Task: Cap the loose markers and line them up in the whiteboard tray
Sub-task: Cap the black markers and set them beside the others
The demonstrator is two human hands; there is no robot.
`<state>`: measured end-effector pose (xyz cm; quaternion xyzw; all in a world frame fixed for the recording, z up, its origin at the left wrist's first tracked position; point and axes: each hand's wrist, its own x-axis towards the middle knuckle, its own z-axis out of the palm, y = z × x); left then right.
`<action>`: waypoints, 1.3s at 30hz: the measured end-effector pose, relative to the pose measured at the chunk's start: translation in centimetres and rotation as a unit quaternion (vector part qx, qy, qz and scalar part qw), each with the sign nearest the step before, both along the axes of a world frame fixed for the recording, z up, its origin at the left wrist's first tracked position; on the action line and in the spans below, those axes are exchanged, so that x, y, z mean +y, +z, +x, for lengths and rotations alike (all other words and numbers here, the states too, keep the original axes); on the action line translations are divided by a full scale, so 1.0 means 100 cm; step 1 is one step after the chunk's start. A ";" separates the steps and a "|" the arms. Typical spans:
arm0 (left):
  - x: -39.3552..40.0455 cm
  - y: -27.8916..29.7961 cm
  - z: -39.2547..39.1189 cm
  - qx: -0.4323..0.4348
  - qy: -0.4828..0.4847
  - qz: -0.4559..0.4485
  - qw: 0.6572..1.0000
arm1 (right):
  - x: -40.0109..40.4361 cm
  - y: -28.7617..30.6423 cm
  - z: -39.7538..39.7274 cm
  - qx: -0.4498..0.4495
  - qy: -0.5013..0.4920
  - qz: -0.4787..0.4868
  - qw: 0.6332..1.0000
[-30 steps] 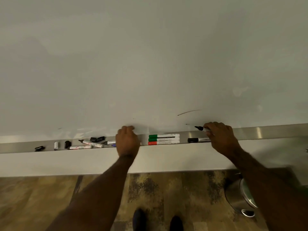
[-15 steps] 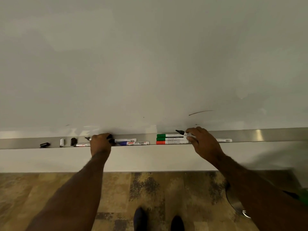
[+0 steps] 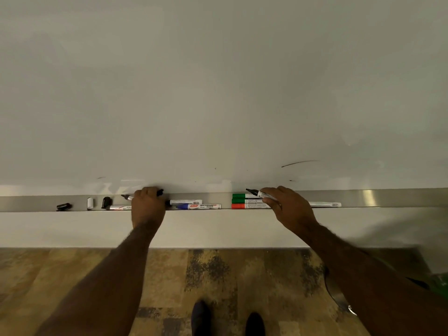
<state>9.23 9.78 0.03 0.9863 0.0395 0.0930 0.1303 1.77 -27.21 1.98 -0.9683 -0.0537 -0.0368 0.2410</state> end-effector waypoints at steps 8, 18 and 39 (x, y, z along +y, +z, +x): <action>-0.072 0.016 -0.032 -0.010 -0.187 -0.178 0.966 | 0.034 0.005 0.007 -0.011 0.041 0.035 0.998; -0.131 0.029 -0.050 0.006 -0.271 -0.203 0.941 | 0.025 0.011 0.003 -0.051 0.049 -0.012 0.997; -0.201 0.028 -0.048 0.066 -0.303 -0.181 0.933 | -0.034 -0.003 -0.022 0.015 0.009 0.084 0.996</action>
